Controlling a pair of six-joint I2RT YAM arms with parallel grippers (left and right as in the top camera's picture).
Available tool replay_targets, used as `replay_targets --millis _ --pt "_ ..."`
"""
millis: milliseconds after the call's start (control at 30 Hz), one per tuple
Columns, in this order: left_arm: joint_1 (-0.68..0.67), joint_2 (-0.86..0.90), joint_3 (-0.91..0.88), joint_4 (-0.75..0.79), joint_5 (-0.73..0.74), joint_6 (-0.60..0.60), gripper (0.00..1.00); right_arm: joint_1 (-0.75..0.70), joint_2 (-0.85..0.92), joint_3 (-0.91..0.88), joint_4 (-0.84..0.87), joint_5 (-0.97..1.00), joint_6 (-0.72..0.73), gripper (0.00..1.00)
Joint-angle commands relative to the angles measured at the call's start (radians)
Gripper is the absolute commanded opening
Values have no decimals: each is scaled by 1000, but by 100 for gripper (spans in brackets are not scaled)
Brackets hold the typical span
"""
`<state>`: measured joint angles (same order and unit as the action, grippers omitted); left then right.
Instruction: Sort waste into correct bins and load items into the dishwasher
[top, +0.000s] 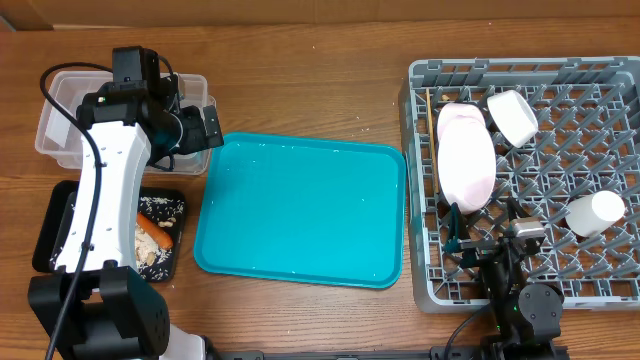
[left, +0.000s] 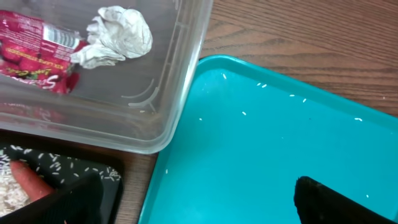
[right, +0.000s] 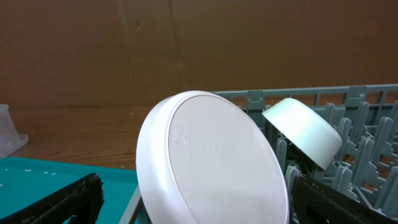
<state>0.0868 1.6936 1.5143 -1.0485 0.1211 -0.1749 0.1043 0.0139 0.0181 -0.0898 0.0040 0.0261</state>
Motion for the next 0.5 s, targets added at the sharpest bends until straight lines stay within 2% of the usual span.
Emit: replay_targets --millis 0,100,167,233,333,467 --pt "-41 -58 7 5 -37 26 100 -5 -11 -10 7 -5 0 100" --pt "-114 -142 7 -9 -151 65 100 -5 -11 -10 7 -5 0 100" --pt "-185 -217 7 -51 -305 117 100 -5 -11 -10 7 -5 0 100" --pt "-248 -281 7 -83 -391 128 100 -5 -11 -10 7 -5 0 100" --pt "-327 -385 6 -90 -470 179 100 -5 -11 -10 7 -5 0 100" --pt "-312 -524 -6 -21 -424 243 100 -5 -11 -10 7 -5 0 100"
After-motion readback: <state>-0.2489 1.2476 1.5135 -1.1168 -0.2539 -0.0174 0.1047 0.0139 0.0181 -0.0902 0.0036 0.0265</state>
